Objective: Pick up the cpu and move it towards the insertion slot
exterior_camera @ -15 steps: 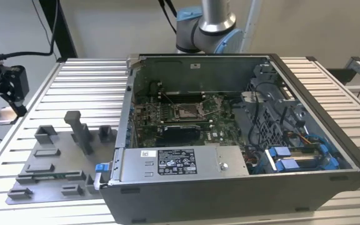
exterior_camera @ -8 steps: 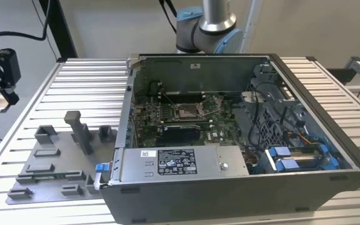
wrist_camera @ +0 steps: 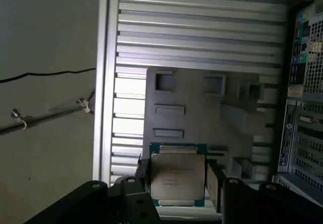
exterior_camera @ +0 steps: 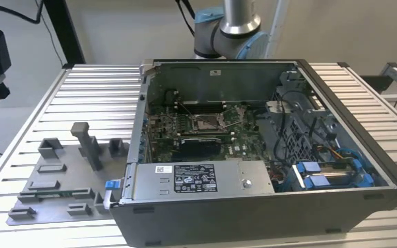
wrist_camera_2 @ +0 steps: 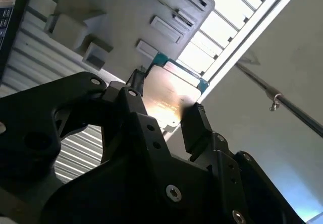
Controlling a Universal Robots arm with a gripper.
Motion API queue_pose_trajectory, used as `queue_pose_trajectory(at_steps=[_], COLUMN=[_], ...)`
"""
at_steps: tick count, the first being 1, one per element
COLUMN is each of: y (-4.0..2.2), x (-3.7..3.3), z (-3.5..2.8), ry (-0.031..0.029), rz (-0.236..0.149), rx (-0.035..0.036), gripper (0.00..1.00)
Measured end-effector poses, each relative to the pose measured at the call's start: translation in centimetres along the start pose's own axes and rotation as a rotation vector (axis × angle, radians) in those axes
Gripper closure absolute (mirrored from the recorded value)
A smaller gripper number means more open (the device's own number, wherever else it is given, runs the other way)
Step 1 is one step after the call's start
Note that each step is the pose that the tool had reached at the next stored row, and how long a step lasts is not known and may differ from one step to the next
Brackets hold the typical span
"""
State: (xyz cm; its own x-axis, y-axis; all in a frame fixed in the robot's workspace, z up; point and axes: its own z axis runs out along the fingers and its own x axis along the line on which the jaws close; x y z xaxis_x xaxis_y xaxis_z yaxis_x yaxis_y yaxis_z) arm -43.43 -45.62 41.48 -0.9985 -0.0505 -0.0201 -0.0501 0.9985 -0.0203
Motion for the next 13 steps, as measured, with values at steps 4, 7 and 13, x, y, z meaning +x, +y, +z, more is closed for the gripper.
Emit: queue_pose_trajectory(at_steps=[4, 7, 13], y=[-0.04, -0.06, -0.10], x=[-0.04, -0.06, -0.10], z=[-1.81, -3.19, -4.73], ry=[0.0000, 0.0001, 0.0000], rz=[0.000, 0.000, 0.000], rx=[0.0000, 0.0001, -0.0001], gripper=[1.00, 1.00, 1.00])
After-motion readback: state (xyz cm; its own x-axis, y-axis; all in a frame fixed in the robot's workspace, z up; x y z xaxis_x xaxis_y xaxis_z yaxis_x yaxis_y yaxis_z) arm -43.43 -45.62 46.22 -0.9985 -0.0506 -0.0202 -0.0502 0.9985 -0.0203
